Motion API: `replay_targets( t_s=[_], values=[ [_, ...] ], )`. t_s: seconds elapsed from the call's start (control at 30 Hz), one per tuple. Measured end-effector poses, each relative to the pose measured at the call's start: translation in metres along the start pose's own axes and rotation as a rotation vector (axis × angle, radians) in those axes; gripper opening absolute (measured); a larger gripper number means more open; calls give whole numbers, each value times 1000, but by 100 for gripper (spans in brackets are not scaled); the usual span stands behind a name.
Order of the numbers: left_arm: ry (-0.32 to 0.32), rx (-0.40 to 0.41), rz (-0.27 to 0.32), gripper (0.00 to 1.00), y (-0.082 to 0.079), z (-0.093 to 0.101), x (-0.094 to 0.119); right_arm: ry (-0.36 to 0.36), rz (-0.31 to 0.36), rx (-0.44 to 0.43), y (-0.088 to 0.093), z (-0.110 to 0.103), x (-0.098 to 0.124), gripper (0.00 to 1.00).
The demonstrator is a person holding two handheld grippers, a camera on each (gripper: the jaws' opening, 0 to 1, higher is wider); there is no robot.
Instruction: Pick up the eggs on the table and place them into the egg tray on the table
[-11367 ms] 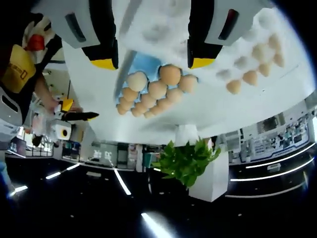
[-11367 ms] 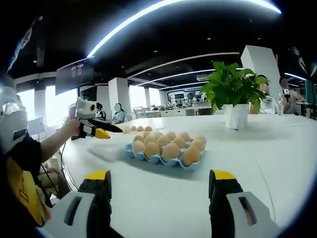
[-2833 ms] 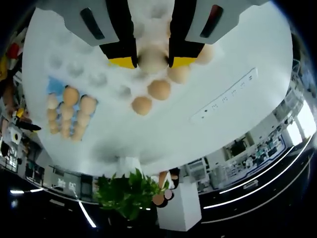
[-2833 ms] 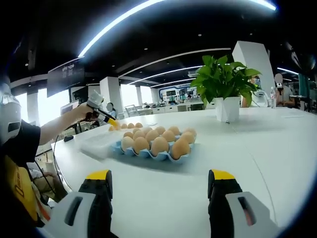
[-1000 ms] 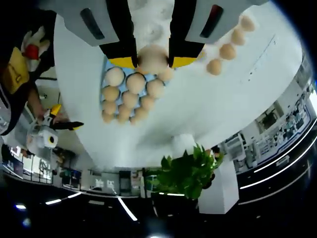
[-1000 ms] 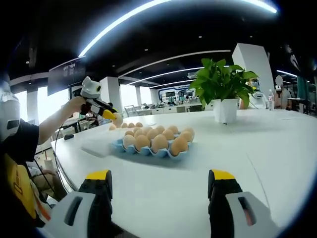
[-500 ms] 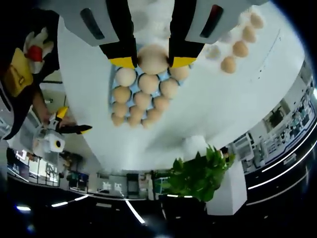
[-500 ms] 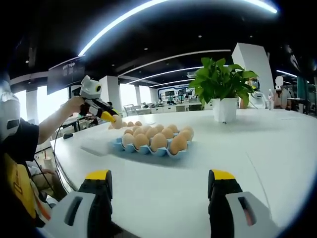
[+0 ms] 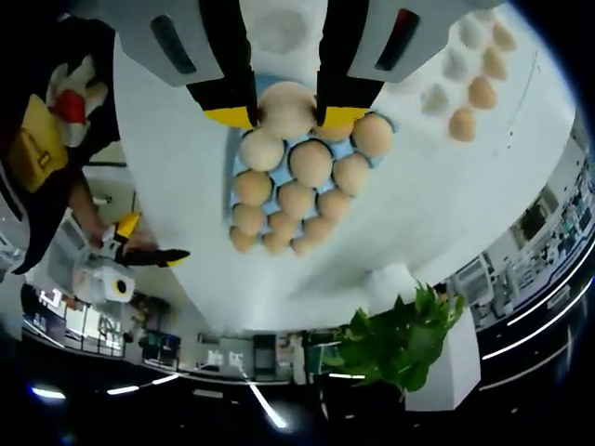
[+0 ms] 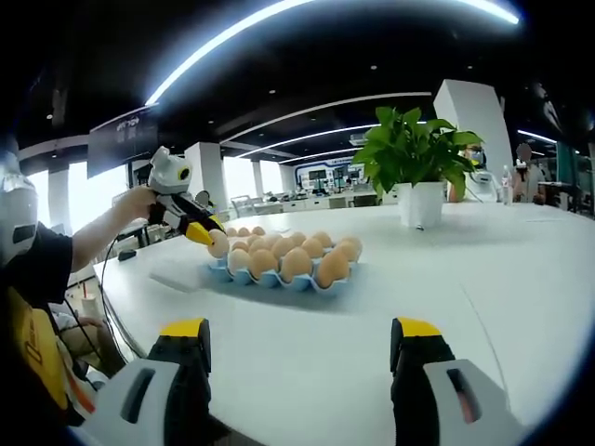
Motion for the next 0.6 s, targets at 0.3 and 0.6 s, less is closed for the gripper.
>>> replay_targets(
  t_s=[0.3,0.6],
  values=[
    [35,13,-17,25,11,6,-15,5,-4,-4,2,1,1,83],
    [41,22,-26,25,16,5,-19,7,-7,-5,2,2,1,83]
  ],
)
Point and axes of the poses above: the point that each gripper's makers call its tool centre point, and the gripper's own axes: x roughly backward along the fingers, z roughly to its right, y roughly out of its underside, the point moved 4 cm from there along x, roughly backward along the fingers, and after that the axes turned 1 degree about x, right-handed, at the moved point
